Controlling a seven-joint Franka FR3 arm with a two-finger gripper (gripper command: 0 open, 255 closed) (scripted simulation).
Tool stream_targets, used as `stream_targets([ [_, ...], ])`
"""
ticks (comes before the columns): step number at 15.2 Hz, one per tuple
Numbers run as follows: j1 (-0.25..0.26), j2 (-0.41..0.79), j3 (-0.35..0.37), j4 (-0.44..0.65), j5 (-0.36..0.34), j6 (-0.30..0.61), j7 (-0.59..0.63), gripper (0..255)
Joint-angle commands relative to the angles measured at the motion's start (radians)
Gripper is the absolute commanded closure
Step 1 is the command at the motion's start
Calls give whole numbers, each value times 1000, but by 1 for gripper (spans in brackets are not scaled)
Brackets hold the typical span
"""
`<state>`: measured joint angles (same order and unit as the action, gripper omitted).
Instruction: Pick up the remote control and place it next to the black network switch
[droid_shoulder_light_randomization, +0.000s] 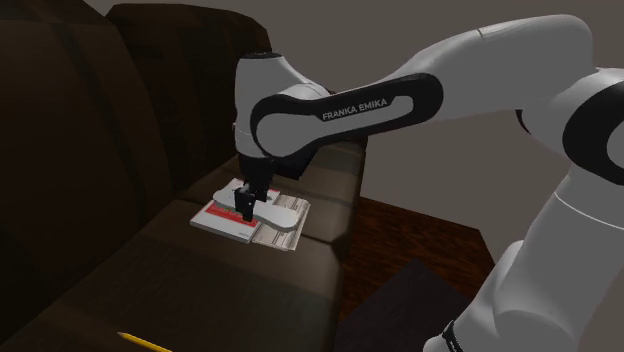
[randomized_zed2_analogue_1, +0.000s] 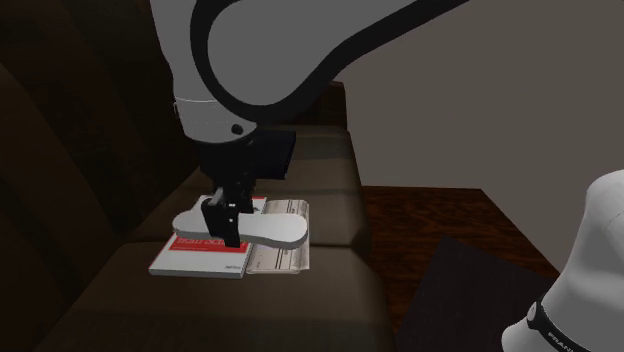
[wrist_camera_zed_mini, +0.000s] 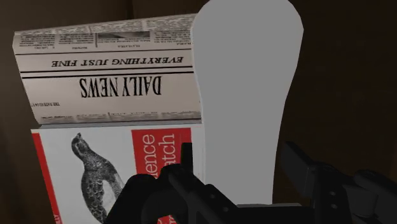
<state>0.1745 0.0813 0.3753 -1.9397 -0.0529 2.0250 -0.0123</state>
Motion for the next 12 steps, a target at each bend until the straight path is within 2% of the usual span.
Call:
stream_targets([
  [1, -27, -22, -20, -18, 11, -1, -53, 255],
  [12, -163, -59, -146, -59, 32, 11, -324, 255],
])
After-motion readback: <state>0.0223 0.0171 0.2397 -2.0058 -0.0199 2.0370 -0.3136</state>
